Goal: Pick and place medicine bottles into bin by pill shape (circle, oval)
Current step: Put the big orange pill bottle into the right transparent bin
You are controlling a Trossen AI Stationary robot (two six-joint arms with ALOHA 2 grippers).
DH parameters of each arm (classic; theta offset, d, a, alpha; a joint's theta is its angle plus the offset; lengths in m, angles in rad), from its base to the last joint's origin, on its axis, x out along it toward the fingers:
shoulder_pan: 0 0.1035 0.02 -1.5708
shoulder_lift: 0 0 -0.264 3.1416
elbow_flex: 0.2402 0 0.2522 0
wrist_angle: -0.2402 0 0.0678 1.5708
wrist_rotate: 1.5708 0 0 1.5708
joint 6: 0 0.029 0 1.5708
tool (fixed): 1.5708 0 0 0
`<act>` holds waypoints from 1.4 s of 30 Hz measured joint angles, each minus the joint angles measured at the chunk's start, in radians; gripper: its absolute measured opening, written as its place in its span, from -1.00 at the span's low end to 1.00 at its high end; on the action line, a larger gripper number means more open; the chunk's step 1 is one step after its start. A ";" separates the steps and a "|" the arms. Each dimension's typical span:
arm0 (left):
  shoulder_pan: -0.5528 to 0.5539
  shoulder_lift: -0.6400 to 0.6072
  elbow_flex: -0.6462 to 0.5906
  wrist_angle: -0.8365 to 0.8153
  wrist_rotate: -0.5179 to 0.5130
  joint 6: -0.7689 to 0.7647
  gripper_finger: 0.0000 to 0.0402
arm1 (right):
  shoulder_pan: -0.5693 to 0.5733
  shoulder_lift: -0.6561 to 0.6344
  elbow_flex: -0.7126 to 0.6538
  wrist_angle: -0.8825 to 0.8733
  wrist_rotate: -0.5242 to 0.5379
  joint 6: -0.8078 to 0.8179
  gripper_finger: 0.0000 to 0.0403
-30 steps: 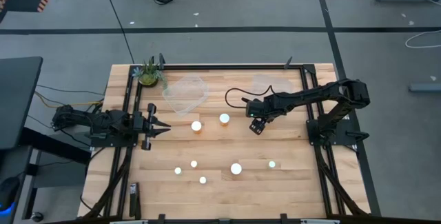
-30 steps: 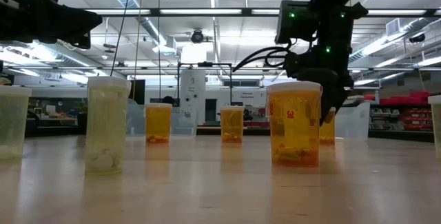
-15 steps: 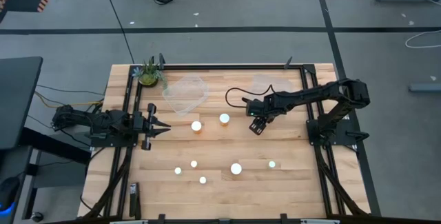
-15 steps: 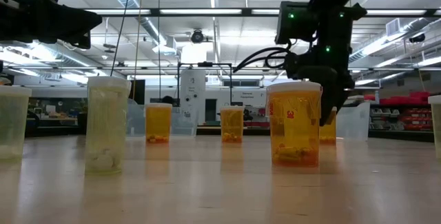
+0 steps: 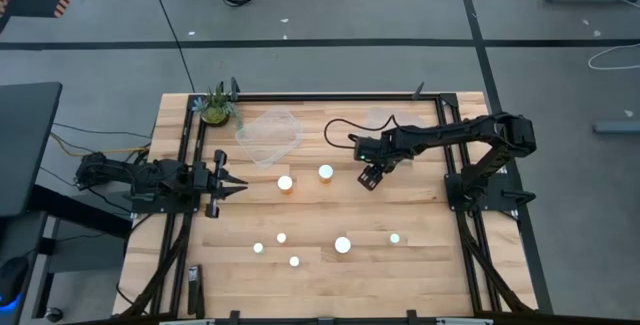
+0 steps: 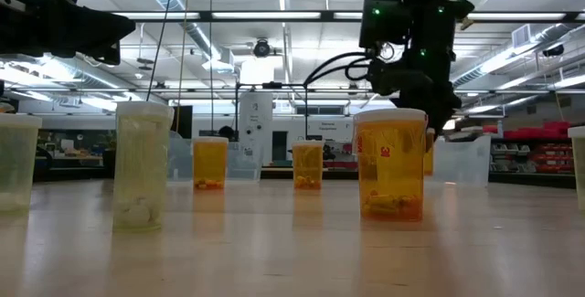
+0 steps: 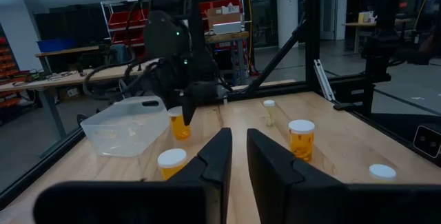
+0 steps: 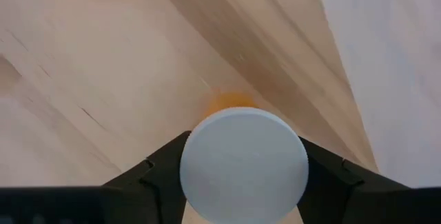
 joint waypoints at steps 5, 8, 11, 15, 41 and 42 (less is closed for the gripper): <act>0.000 0.000 0.000 0.000 0.000 0.000 -0.72 | 0.000 0.000 0.032 -0.046 0.005 -0.001 0.09; 0.000 0.000 0.000 0.000 0.000 0.000 -0.70 | 0.000 0.000 0.061 -0.085 0.006 -0.005 0.08; 0.000 0.000 0.000 0.000 0.000 0.000 -0.70 | 0.000 0.000 0.102 -0.131 0.027 -0.012 0.08; 0.000 0.000 0.000 0.000 0.000 0.000 -0.72 | 0.000 0.000 0.168 -0.207 0.055 -0.019 0.08; 0.000 0.000 0.000 0.000 0.000 0.000 -0.73 | -0.171 0.000 0.359 -0.429 0.053 -0.133 0.08; 0.000 0.000 0.000 0.000 0.000 0.000 -0.72 | -0.179 0.000 0.359 -0.434 0.049 -0.139 0.08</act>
